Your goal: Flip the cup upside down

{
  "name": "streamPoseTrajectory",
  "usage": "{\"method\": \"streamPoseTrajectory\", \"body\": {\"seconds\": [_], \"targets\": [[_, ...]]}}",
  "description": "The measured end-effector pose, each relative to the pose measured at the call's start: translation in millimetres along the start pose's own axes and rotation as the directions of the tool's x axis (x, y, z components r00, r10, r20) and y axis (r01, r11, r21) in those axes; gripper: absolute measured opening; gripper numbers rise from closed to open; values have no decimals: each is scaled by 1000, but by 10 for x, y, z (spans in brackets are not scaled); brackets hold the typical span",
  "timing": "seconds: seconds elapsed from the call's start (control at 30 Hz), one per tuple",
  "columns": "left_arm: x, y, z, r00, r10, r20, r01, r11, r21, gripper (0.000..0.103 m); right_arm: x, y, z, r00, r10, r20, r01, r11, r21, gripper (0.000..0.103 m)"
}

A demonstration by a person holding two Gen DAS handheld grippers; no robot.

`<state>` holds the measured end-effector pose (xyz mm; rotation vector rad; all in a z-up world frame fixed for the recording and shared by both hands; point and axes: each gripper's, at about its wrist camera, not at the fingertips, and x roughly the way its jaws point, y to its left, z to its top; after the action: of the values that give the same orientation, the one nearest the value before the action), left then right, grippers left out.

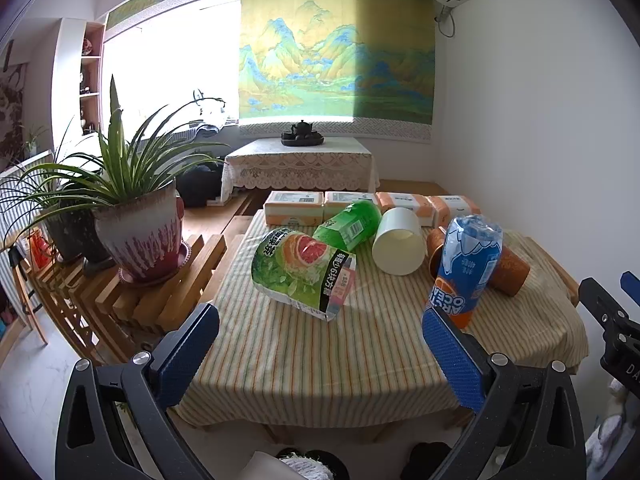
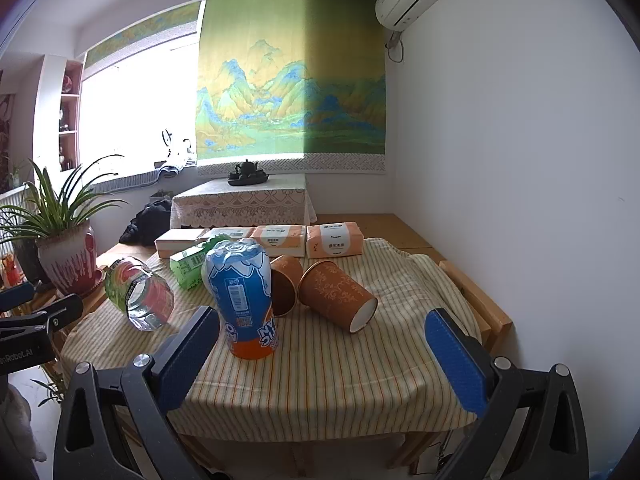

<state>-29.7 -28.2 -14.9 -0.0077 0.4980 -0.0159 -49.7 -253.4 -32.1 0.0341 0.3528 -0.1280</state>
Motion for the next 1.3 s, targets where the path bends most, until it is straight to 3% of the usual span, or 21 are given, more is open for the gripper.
{"method": "streamPoseTrajectory", "body": {"seconds": [1.3], "targets": [[11,-54,32,1000,0,3,0,1000,9,103,51,-22,-45,1000,2,-14,-2,1000,8,101]]}}
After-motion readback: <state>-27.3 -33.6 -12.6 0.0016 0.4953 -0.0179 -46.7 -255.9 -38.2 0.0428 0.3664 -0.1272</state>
